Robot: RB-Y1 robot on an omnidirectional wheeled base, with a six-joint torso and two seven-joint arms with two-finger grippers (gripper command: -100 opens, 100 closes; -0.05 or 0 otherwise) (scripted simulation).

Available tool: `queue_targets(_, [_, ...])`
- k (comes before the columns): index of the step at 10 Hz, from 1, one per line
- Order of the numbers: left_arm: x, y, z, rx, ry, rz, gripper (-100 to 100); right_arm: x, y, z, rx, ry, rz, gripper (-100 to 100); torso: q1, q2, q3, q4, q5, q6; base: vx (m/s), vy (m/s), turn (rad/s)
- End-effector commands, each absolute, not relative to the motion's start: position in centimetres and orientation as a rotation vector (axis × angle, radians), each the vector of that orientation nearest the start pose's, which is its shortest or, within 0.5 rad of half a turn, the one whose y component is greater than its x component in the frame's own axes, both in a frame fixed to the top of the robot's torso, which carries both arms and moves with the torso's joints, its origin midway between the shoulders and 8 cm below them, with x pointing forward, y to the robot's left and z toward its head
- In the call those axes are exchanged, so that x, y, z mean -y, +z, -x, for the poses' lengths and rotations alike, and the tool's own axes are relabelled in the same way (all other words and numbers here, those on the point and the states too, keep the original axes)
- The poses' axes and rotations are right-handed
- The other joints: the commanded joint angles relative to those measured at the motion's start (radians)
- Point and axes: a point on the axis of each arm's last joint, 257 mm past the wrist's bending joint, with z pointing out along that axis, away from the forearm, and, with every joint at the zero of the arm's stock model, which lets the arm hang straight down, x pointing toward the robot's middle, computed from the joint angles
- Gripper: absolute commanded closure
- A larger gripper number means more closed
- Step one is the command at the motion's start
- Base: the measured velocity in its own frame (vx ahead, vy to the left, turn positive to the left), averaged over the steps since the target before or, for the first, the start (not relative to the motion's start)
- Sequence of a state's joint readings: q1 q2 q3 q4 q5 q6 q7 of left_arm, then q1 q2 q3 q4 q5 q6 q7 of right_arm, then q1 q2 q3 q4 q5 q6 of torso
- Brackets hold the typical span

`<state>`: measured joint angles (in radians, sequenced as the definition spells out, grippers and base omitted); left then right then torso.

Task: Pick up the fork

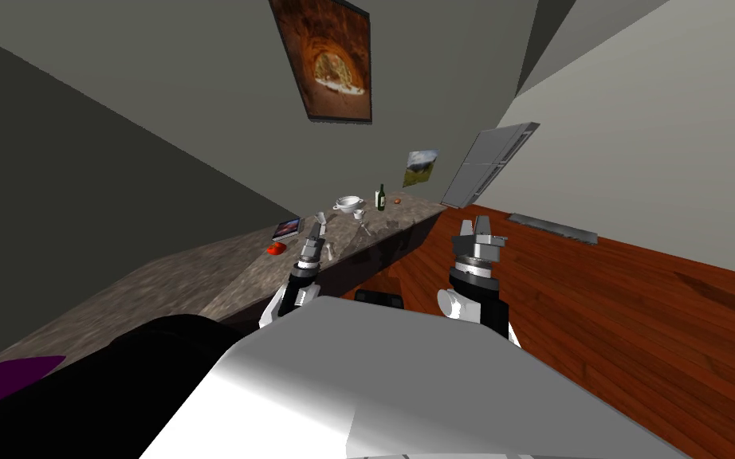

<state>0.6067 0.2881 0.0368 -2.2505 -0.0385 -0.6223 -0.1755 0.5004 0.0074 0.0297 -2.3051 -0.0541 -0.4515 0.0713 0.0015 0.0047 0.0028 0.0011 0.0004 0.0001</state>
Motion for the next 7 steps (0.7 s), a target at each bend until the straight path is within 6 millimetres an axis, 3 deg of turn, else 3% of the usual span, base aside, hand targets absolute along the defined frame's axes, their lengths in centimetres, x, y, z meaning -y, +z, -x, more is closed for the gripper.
queue_targets(1, [-27.8,-2.0,-32.1,-0.962,-1.03,0.336,-100,27.7,2.6,-34.8,-0.609,1.296,-0.693,0,0.0,0.0,0.0,0.0,0.0,0.0,-0.056,0.017,-0.065])
queue_targets(3, [-29.5,-4.3,-32.0,-1.047,-0.972,0.341,-100,27.7,2.6,-34.7,-0.609,1.296,-0.693,0,0.0,0.0,0.0,0.0,0.0,0.0,-0.055,0.011,-0.07])
queue_targets(4, [-29.4,-4.3,-32.1,-1.049,-0.972,0.339,-100,27.7,2.6,-34.7,-0.609,1.296,-0.693,0,0.0,-0.001,0.0,0.0,0.0,0.0,-0.031,0.003,-0.021])
queue_targets(7, [-32.3,-7.9,-31.8,-1.183,-0.882,0.353,-100,27.7,2.6,-34.7,-0.609,1.296,-0.693,0,-0.001,-0.003,-0.002,-0.001,0.0,0.0,-0.019,0.001,-0.06])
